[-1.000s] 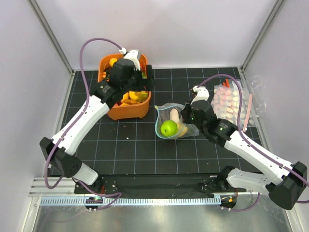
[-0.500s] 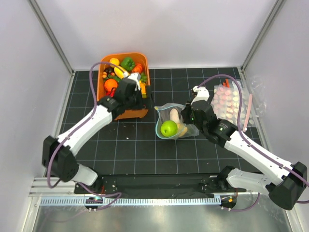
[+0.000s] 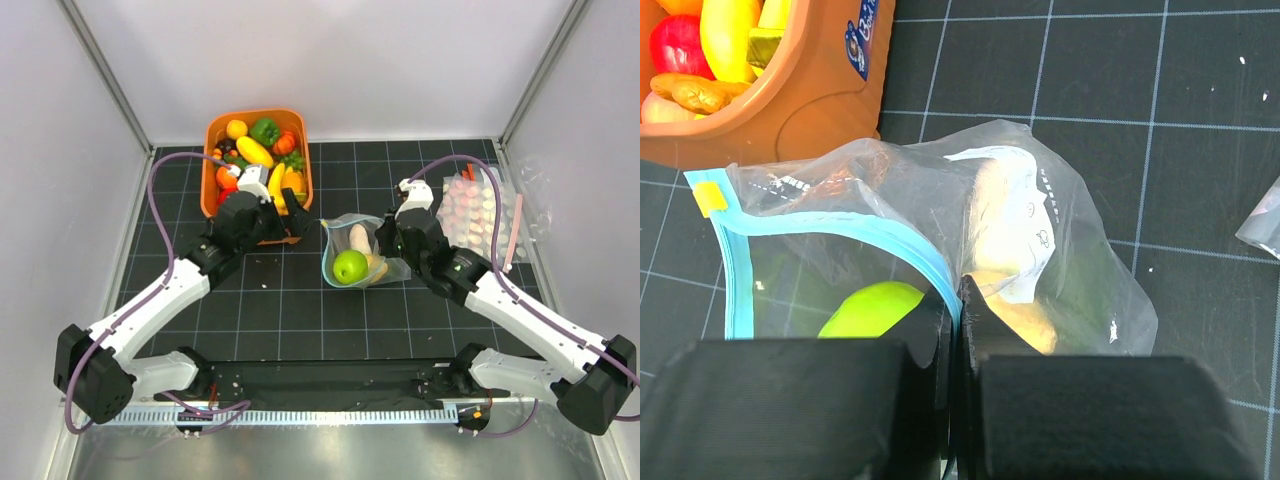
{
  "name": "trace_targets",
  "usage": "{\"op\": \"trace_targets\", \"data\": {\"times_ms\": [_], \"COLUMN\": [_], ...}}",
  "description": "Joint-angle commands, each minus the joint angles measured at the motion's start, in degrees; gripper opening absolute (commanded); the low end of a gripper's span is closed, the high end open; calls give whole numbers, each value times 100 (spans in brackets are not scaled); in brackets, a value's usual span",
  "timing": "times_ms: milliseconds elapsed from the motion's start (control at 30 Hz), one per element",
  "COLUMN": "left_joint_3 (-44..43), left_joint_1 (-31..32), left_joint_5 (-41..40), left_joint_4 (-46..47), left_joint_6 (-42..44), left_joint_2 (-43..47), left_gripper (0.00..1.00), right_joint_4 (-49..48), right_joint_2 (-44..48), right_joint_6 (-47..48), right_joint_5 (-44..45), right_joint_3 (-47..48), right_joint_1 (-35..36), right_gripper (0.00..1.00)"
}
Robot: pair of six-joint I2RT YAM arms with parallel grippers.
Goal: Place the food in the zip-top bag and seal the zipper
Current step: Adjust the zipper on the food storage bag, then pick up the fake fruit from the bin.
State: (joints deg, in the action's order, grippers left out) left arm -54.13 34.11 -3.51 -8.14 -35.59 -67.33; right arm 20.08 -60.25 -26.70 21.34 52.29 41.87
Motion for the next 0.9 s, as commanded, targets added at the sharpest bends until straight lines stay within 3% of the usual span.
{"op": "trace_targets", "data": {"times_ms": [0,233,367,567,733,867], "left_joint_3": [69,-798,-1853,-3646,-5079,-5862], "left_joint_1": [-18,-150,-448,-1168,-1477,-1846], "left_joint_5": [-631,-2082,-2338,-2576,-3235,-2858], "left_joint_4": [340,-441,-1284,-1830,-2436,-2675], "left_joint_6": [123,246,202,448,1211,1380], "left_joint_2": [159,-410,-1272,-2851,-3935,-4621], "left_gripper": [100,100,100,100,100,100], "right_joint_4": [-408,-522,-566,-601,-628,-549], "right_joint_2": [242,259,268,163,180,241], "right_joint_6": [112,130,165,156,68,7], "right_joint_5": [151,142,230,362,90,-86], "right_joint_3": [-8,-79,-114,-123,-114,-61], "right_joint_1": [-21,-21,-21,-12,-21,-29], "right_gripper": [1,1,1,1,1,1]}}
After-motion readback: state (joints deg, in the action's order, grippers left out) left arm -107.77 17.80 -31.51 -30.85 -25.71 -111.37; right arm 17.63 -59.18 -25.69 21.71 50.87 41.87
